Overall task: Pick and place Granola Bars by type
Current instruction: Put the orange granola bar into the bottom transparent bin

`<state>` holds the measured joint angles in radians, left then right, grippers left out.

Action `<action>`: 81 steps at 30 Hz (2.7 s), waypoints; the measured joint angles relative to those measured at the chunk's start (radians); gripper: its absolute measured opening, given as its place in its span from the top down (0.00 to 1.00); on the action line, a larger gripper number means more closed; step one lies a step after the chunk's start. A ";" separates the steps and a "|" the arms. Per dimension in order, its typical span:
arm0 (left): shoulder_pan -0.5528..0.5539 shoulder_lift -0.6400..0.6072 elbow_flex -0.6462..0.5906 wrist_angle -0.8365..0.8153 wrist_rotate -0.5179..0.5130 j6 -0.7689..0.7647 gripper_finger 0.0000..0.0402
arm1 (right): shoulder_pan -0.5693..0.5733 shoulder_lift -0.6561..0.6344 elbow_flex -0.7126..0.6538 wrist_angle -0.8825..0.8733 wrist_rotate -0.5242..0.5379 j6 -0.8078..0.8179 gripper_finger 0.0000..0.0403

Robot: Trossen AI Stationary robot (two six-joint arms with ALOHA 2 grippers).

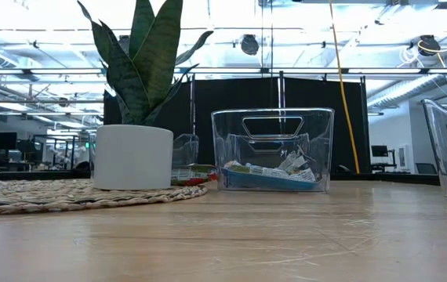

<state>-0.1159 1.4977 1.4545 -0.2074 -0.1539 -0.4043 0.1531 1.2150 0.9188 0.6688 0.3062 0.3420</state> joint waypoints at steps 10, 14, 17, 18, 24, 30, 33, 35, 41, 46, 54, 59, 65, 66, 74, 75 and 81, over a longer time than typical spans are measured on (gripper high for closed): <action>0.015 -0.014 0.000 0.030 0.032 -0.051 0.83 | -0.003 -0.007 0.000 0.011 -0.049 0.063 0.93; 0.038 -0.103 0.000 0.030 0.124 -0.058 0.67 | 0.013 -0.056 0.000 -0.012 -0.024 0.038 0.95; 0.055 -0.176 0.001 -0.043 0.324 -0.145 0.57 | 0.026 -0.110 0.000 -0.113 -0.050 0.047 0.97; 0.055 -0.194 0.001 -0.097 0.388 -0.198 0.55 | 0.033 -0.132 0.000 -0.162 -0.071 0.066 0.97; -0.074 -0.261 0.002 -0.696 0.431 -0.529 0.50 | 0.152 -0.243 0.001 -0.636 -0.209 0.262 0.98; -0.286 -0.249 -0.028 -0.993 0.288 -1.006 0.55 | 0.333 -0.307 0.001 -1.119 -0.241 0.391 0.98; -0.375 -0.247 -0.085 -0.967 0.276 -1.176 0.58 | 0.395 -0.308 0.001 -1.279 -0.239 0.408 0.98; -0.427 -0.250 -0.141 -0.950 0.276 -1.274 0.59 | 0.427 -0.296 -0.008 -1.344 -0.233 0.405 0.98; -0.568 -0.235 -0.350 -0.764 0.278 -1.576 0.58 | 0.498 -0.278 -0.174 -1.306 -0.294 0.477 0.98; -0.680 -0.206 -0.500 -0.442 0.226 -1.827 0.57 | 0.551 -0.280 -0.362 -1.075 -0.462 0.652 0.90; -0.811 -0.075 -0.552 -0.266 0.293 -2.092 0.57 | 0.560 -0.309 -0.439 -0.975 -0.594 0.724 0.70; -0.814 -0.041 -0.548 -0.267 0.290 -2.105 0.57 | 0.554 -0.353 -0.442 -0.991 -0.596 0.718 0.66; -0.814 0.002 -0.547 -0.337 0.346 -2.107 0.57 | 0.554 -0.409 -0.440 -0.968 -0.603 0.721 0.67; -0.813 0.009 -0.547 -0.355 0.365 -2.110 0.57 | 0.554 -0.419 -0.439 -0.951 -0.602 0.721 0.67; -0.813 0.076 -0.546 -0.346 0.299 -2.096 0.57 | 0.554 -0.471 -0.436 -0.867 -0.606 0.770 0.63; -0.814 0.087 -0.546 -0.336 0.270 -2.085 0.57 | 0.554 -0.474 -0.436 -0.867 -0.615 0.769 0.63; -0.807 0.086 -0.546 -0.277 0.268 -2.016 0.57 | 0.554 -0.477 -0.436 -0.867 -0.623 0.764 0.61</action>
<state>-0.9226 1.5840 0.9089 -0.4847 0.1145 -2.4202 0.7067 0.7383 0.4831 -0.1986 -0.3168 1.1065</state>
